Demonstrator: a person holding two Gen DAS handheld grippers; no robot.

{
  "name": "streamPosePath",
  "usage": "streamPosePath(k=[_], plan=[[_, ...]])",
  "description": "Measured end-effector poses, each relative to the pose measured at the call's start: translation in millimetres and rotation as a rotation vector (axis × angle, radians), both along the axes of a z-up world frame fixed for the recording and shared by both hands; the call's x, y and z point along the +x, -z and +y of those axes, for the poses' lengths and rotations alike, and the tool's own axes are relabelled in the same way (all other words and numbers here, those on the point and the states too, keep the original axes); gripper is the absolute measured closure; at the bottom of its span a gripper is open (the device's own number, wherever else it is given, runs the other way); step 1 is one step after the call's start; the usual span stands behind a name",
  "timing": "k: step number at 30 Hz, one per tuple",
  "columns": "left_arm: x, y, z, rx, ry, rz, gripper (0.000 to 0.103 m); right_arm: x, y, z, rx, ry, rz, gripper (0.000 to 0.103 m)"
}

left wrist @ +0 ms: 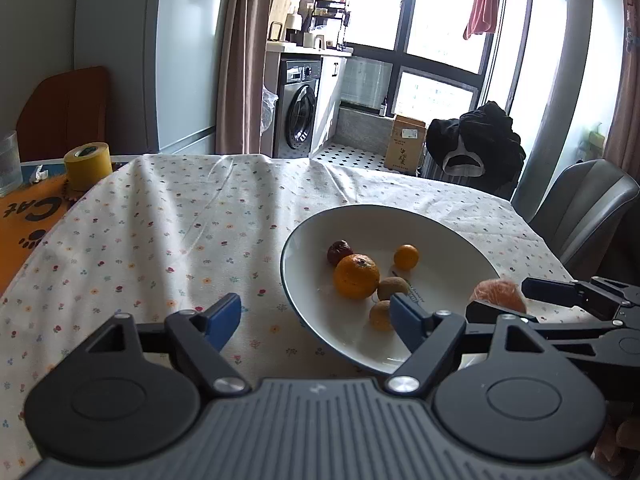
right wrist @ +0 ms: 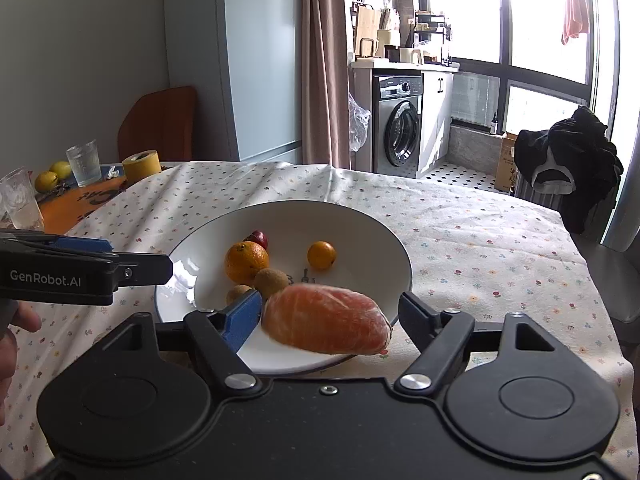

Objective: Organize fruits
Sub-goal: 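Open both tools to drop the brown fruit and peeled orange into the bowl, then withdraw both open tools from the bowl toward the remaining fruits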

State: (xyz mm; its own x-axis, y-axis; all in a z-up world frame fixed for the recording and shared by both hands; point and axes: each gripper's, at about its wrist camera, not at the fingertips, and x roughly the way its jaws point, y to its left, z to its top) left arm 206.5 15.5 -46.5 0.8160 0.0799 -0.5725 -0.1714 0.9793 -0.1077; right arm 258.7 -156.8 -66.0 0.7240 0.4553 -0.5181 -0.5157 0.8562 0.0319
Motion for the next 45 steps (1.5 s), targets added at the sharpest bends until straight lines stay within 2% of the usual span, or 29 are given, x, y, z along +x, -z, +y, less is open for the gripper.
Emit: streamPosePath(k=[3, 8, 12, 26, 33, 45], plan=[[-4, -1, 2, 0.009, -0.019, -0.009, 0.013, -3, -2, -4, 0.012, 0.007, 0.001, 0.021], [-13, -2, 6, -0.003, -0.028, -0.025, 0.009, -9, -4, -8, 0.016, 0.019, -0.003, 0.014], [-20, -3, 6, 0.004, -0.028, -0.029, 0.004, -15, -4, -10, 0.02, 0.02, 0.01, 0.014], [-50, -7, 13, -0.016, -0.052, -0.044, 0.003, -37, -9, -20, 0.058, 0.028, 0.013, 0.008], [-63, -11, 15, -0.039, -0.057, -0.054, 0.003, -49, -11, -25, 0.082, 0.029, 0.009, 0.007], [-88, -19, 13, -0.031, -0.062, -0.071, 0.003, -71, -17, -36, 0.119, 0.037, 0.002, 0.007]])
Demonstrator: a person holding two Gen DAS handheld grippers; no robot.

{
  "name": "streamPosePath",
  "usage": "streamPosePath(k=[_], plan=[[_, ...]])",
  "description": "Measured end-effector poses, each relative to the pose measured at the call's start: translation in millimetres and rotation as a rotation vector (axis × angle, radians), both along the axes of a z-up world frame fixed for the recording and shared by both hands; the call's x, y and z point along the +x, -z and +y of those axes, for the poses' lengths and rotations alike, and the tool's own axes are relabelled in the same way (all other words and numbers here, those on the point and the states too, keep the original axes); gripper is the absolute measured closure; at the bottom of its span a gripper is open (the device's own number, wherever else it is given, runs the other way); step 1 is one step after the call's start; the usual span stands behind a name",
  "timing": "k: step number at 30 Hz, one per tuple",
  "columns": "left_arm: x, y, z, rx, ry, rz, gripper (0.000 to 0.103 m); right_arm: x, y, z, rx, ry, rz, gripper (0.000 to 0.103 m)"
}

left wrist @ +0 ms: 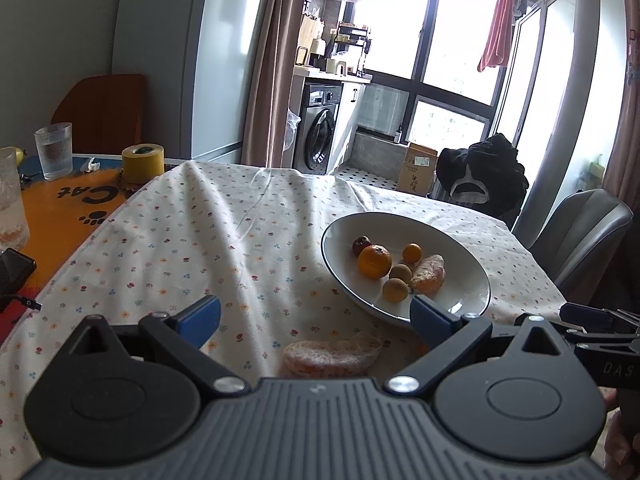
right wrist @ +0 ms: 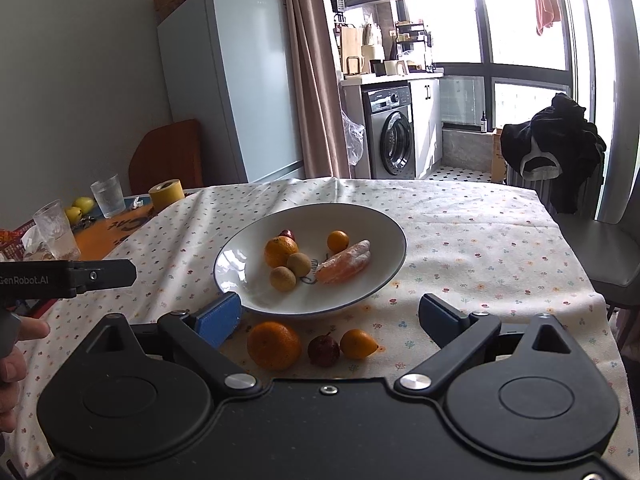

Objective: Organize fruits
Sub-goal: 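Withdraw both open tools from the bowl toward the remaining fruits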

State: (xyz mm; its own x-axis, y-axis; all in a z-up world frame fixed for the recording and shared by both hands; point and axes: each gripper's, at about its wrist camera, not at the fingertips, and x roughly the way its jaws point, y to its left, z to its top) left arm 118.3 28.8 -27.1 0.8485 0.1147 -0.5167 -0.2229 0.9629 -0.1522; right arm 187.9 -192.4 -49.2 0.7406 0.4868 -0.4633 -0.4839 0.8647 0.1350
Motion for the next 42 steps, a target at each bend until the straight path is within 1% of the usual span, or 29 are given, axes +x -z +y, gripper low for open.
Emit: streamPosePath(k=[5, 16, 20, 28, 36, 39, 42], plan=[[-12, -6, -2, 0.006, -0.005, -0.01, 0.003, -9, -5, -5, 0.011, 0.001, -0.005, 0.007], [-27, -8, -4, 0.001, 0.001, -0.021, 0.003, -21, -6, -11, 0.015, 0.008, -0.005, 0.006], [-29, -6, 0, -0.023, -0.013, -0.014, 0.003, -24, -4, -14, 0.015, 0.015, 0.007, 0.006], [-28, 2, 5, -0.033, -0.028, 0.005, 0.003, -24, 2, -15, 0.018, 0.02, 0.034, 0.006], [-23, 12, 2, -0.034, -0.015, 0.029, 0.003, -19, 10, -14, 0.014, 0.016, 0.061, 0.007], [-19, 18, 0, -0.03, -0.009, 0.044, 0.003, -16, 15, -12, 0.015, 0.008, 0.071, 0.008], [-14, 23, 1, -0.034, -0.009, 0.052, 0.003, -12, 20, -9, 0.017, -0.015, 0.089, 0.017]])
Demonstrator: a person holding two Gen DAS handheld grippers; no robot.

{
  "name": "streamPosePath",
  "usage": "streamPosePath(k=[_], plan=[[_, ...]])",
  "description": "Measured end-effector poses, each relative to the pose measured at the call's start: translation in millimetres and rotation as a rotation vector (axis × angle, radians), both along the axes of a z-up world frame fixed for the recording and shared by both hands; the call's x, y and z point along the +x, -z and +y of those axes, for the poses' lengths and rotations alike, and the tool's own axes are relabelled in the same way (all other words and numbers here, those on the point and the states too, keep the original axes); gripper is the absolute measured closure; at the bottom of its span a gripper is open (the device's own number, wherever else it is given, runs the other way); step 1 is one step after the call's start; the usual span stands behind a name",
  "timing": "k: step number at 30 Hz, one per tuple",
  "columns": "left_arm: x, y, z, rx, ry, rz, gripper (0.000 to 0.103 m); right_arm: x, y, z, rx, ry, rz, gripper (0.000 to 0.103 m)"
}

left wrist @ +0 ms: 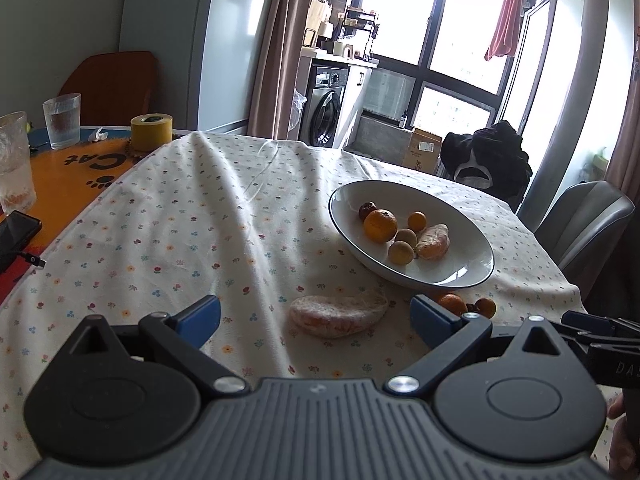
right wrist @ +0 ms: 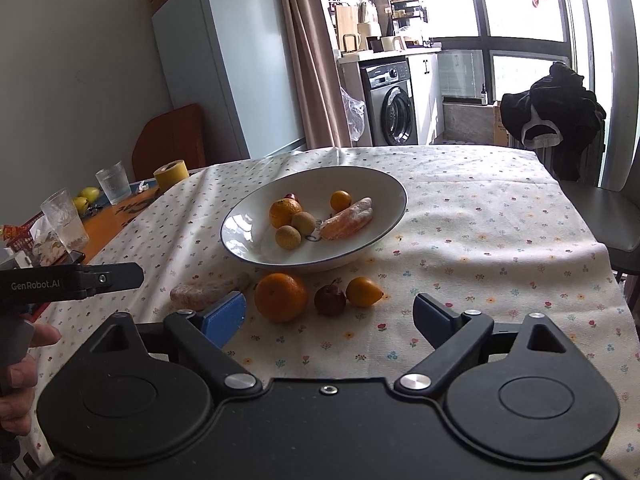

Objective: Organize fruits
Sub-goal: 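Withdraw both open tools from the bowl toward the remaining fruits, then grasp the pink peeled fruit segment with the left tool while the right tool grasps a large mandarin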

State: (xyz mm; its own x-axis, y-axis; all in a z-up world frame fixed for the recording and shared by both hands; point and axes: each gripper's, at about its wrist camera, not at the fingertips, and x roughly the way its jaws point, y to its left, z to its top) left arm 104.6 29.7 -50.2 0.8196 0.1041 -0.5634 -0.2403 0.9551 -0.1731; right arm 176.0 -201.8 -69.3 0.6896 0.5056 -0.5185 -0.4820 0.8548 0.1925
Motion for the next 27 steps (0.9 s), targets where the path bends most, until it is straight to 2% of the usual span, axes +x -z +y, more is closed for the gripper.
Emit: streamPosePath(k=[5, 14, 19, 27], plan=[[9, 11, 0, -0.007, 0.004, 0.014, 0.003, 4, 7, 9, -0.003, -0.035, 0.019, 0.03], [17, 21, 1, -0.012, 0.008, 0.033, 0.003, 13, 18, 27, -0.007, -0.077, 0.051, 0.038], [21, 24, 6, -0.014, -0.001, 0.04, 0.004, 17, 20, 38, -0.01, -0.099, 0.06, 0.042], [25, 28, 13, -0.02, -0.01, 0.049, 0.004, 26, 23, 52, -0.026, -0.113, 0.063, 0.042]])
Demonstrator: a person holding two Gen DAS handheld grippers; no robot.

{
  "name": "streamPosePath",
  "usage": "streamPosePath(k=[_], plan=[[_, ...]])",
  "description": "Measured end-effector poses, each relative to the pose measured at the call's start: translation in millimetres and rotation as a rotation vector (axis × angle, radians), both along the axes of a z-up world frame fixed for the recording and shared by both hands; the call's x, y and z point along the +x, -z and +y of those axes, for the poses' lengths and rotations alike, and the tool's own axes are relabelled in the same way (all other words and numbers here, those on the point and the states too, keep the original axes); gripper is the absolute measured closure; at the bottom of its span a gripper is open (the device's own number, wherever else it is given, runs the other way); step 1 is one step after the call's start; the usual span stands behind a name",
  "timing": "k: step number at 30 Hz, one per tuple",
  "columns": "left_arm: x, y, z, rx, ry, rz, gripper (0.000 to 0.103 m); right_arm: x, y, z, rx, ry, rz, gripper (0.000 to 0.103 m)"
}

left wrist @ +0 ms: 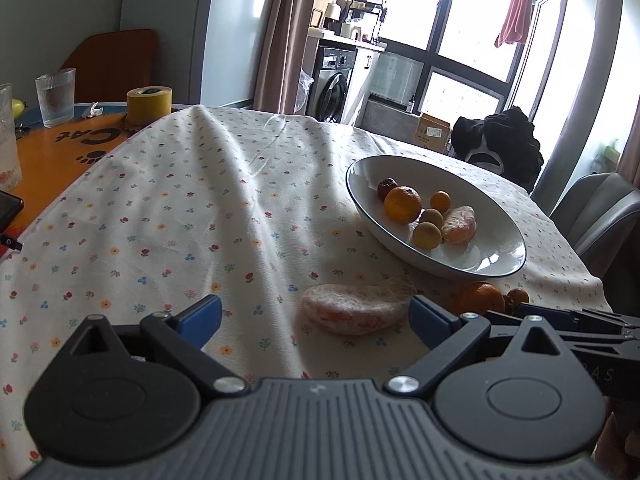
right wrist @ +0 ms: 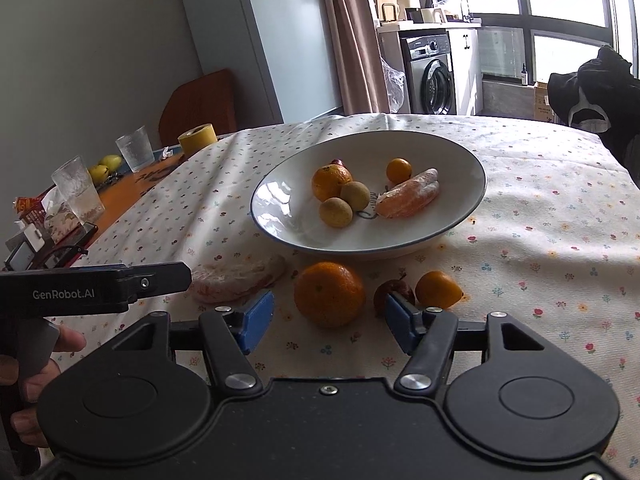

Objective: Organize fruits
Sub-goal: 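Grasp the pink peeled fruit segment with the left tool while the right tool grasps a large mandarin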

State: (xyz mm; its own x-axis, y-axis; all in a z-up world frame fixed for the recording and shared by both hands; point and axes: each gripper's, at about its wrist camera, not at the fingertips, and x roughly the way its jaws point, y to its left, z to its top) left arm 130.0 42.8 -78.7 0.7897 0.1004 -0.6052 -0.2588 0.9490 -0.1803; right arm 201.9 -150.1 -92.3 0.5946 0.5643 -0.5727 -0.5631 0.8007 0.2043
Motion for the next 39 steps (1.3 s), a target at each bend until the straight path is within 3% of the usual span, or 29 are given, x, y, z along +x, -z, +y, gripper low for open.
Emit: streamPosePath(k=[6, 11, 26, 39], plan=[[2, 2, 5, 0.0, -0.004, 0.009, 0.005, 5, 2, 6, -0.009, -0.009, -0.004, 0.045], [2, 1, 8, 0.005, -0.011, 0.011, 0.005, 10, 8, 13, -0.032, -0.013, 0.014, 0.062], [17, 1, -15, 0.016, 0.048, 0.007, 0.005, 7, -2, -6, -0.019, 0.022, -0.004, 0.063], [30, 10, -32, -0.031, 0.107, 0.051, 0.009, 11, -6, -23, 0.004, 0.062, -0.021, 0.063]])
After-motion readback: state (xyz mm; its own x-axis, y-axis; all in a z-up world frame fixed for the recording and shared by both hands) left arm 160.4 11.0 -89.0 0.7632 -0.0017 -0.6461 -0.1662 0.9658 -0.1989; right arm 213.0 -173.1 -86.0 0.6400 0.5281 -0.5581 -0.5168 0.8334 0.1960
